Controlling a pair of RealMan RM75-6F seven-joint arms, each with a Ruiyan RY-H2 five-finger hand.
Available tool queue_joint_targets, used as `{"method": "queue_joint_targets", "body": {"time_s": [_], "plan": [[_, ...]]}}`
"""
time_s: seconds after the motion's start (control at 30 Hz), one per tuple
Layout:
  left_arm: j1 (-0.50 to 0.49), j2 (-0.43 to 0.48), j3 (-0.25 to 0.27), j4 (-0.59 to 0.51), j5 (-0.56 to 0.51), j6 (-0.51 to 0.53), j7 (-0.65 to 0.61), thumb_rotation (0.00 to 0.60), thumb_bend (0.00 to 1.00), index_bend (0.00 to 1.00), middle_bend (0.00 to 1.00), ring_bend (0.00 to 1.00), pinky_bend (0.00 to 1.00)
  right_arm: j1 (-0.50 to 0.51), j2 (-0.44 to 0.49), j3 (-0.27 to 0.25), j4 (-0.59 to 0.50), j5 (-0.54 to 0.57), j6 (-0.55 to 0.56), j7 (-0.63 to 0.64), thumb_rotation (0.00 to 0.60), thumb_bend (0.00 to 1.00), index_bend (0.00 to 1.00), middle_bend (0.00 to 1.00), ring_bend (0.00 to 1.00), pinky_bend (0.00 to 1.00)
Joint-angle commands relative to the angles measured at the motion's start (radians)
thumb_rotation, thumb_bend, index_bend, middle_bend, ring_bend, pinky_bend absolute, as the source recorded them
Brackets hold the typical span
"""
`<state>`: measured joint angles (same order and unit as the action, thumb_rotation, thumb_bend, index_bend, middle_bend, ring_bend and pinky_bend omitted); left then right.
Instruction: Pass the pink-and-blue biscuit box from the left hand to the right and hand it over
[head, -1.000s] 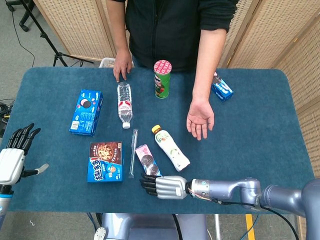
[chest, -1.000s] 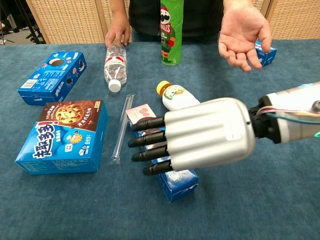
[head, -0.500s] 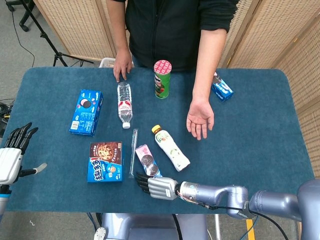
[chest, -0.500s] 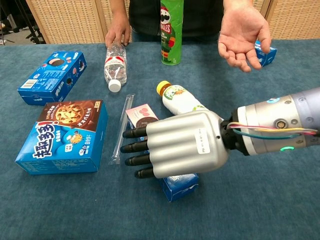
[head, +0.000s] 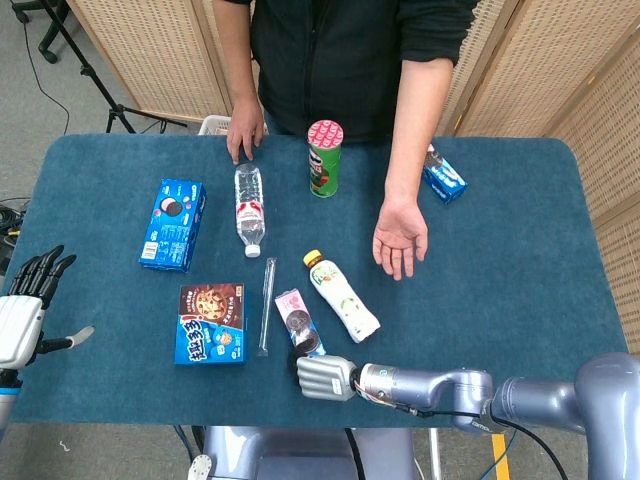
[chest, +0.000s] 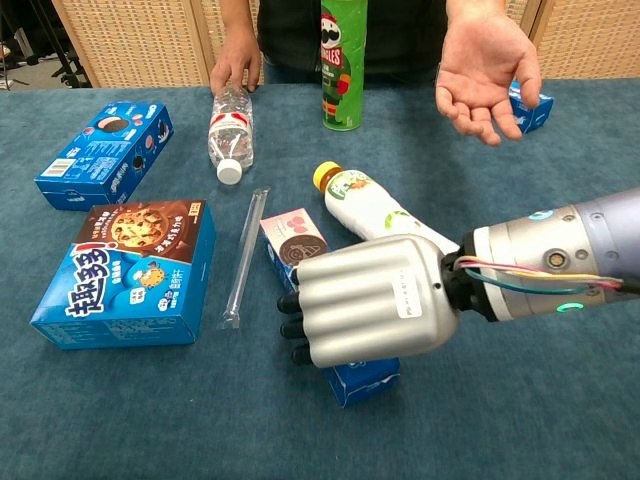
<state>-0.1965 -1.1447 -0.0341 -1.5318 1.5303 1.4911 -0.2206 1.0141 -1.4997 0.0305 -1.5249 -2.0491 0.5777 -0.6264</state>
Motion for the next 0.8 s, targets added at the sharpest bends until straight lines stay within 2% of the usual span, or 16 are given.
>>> {"method": "queue_joint_targets", "body": {"time_s": [0.03, 0.2, 0.43, 0.47, 0.8], "plan": [[0.000, 0.000, 0.000, 0.000, 0.001, -0.002, 0.000, 0.600, 0.00, 0.09, 0.00, 0.00, 0.04, 0.025, 0.010, -0.058, 0.037, -0.056, 0.100, 0.072, 0.600, 0.91, 0.61, 0.59, 0.49, 0.55], [0.001, -0.003, 0.001, -0.003, 0.008, -0.007, 0.006, 0.600, 0.00, 0.09, 0.00, 0.00, 0.04, 0.029, 0.052, -0.117, 0.075, -0.149, 0.281, 0.119, 0.600, 0.96, 0.62, 0.60, 0.50, 0.55], [0.003, -0.006, 0.001, -0.006, 0.016, -0.009, 0.017, 0.600, 0.00, 0.09, 0.00, 0.00, 0.04, 0.022, 0.096, -0.136, 0.116, -0.223, 0.449, 0.118, 0.600, 0.96, 0.62, 0.60, 0.50, 0.55], [0.003, -0.007, 0.002, -0.007, 0.018, -0.010, 0.020, 0.600, 0.00, 0.09, 0.00, 0.00, 0.04, 0.014, 0.116, -0.134, 0.116, -0.233, 0.492, 0.114, 0.600, 0.96, 0.62, 0.60, 0.50, 0.55], [0.007, -0.006, 0.003, -0.011, 0.029, -0.007, 0.020, 0.600, 0.00, 0.09, 0.00, 0.00, 0.04, -0.031, 0.212, -0.091, 0.050, -0.187, 0.611, 0.121, 0.600, 0.97, 0.62, 0.61, 0.51, 0.55]]}}
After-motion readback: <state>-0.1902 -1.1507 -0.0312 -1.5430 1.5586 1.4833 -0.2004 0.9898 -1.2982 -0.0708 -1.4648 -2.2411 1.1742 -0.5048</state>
